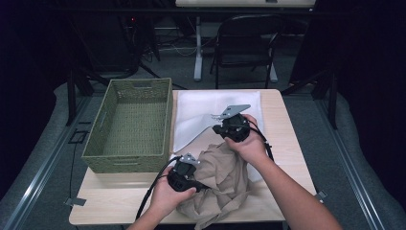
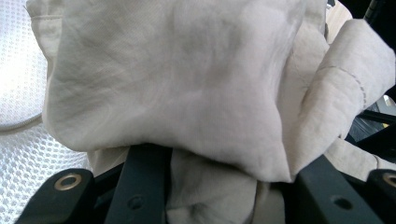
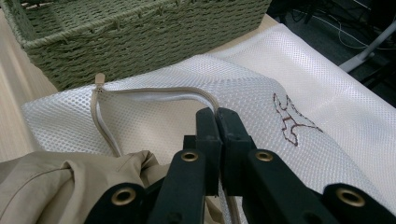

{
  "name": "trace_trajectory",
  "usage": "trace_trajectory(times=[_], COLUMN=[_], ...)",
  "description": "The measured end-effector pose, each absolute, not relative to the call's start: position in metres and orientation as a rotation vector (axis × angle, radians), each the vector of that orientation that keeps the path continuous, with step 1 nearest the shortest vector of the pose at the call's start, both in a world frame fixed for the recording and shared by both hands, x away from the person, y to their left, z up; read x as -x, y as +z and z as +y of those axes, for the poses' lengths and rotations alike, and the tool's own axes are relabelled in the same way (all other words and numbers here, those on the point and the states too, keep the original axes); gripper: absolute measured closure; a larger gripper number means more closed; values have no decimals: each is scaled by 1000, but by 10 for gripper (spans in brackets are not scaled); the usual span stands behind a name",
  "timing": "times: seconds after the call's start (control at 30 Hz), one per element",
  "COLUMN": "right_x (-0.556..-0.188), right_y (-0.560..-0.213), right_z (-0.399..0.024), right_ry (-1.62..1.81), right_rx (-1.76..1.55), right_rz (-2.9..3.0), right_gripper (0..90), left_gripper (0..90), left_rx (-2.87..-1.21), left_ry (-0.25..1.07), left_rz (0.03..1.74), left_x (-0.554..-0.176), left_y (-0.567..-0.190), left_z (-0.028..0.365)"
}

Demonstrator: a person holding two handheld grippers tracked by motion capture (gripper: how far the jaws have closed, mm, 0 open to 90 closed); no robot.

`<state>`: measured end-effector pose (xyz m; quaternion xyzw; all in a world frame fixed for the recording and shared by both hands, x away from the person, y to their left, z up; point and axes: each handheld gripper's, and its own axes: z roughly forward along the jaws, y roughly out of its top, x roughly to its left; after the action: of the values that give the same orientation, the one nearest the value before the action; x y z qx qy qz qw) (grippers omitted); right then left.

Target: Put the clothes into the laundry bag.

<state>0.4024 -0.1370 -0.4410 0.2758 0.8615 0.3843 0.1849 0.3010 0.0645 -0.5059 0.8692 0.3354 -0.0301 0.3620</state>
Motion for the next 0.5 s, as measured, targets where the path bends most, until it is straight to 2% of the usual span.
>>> trace_trajectory(times=[0.5], right_x=[-402], right_y=[-432], right_z=[-141], right_ry=[1078], right_rx=[-764], right_rz=[2404], right_gripper=[880], left_gripper=[660], left_rx=[-2237], left_ry=[-78], left_rz=[887], left_x=[-305], left_y=[-513], left_z=[65])
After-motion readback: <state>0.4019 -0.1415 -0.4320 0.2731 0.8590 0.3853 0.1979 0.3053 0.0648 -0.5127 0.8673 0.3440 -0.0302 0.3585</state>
